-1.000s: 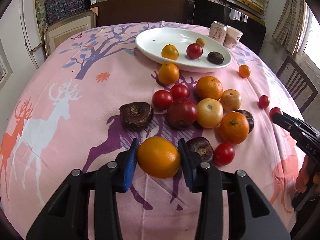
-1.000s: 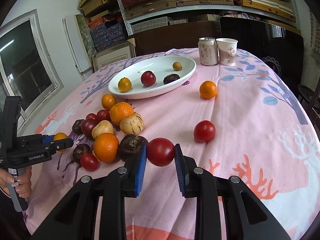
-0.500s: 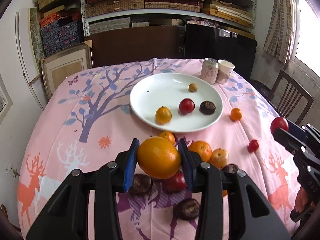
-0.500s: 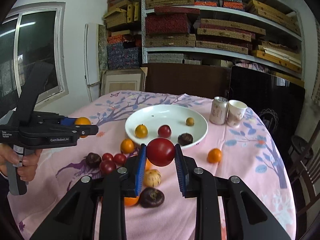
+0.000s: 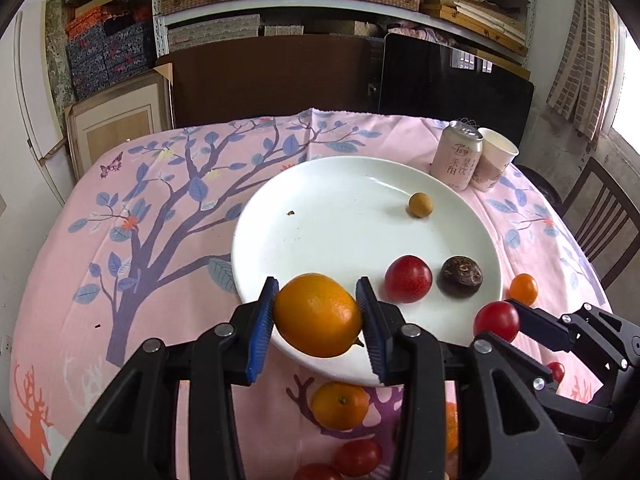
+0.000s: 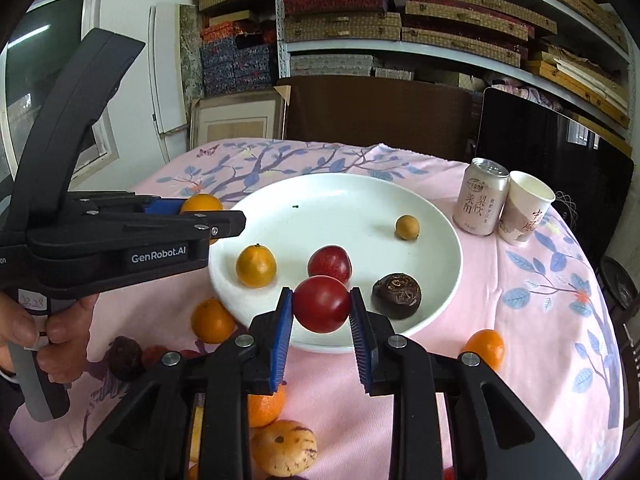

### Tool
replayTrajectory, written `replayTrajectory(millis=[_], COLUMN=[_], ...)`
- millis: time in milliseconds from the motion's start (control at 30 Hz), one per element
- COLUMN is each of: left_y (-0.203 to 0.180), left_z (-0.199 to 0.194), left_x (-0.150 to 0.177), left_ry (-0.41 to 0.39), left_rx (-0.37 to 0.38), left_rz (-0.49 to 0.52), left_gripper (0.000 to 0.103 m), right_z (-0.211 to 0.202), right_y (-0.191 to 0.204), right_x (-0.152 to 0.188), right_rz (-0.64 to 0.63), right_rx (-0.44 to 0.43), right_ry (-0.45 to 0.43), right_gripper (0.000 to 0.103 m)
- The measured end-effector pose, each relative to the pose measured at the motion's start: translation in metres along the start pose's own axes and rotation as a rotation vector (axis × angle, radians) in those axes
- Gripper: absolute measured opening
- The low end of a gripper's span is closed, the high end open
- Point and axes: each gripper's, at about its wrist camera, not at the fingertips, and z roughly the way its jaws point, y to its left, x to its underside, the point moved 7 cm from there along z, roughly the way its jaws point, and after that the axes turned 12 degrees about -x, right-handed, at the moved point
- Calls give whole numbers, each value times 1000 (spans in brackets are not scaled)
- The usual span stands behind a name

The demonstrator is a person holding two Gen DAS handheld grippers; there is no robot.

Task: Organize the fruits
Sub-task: 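Release the red tomato and orange onto the plate with both tools, then grasp a red tomato with the right tool while the left tool grasps a dark brown fruit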

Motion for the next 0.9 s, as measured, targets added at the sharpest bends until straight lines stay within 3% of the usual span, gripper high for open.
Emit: replayTrajectory(millis=[133,167,200,233,267,333,533,600,900], left_y=[-3,-3,-2,1,5,9,26,34,57], left_z=[28,33,37,38,37,30,-9,-24,-74], left_x=[1,1,0,-2,-3,-2,13,23,81], left_ry=[38,42,47,42,29,27,-3,-10,-16], left_rx=[-3,-4,-16,-46,-65,-43,-72,-75,-83], left_rz=[9,8,1,-15,-33,-40,-25,-29,-30], left_gripper=[39,43,64,74,79,79,81,81,83], right_z=[22,26,28,27,25,19,-21,-39,-102], right_y=[-3,-2,-1,0,1,0,-11,-19,-29], right_x=[5,6,6,5,5,5,20,30,81], right_rz=[-10,-23,-35,-45,-48,-26,67,111,165], right_rx=[13,20,31,44,55,50,32,58,127], right_ry=[57,70,70,60,51,42,34,15,2], right_gripper=[32,43,50,61,63,63,66,72,73])
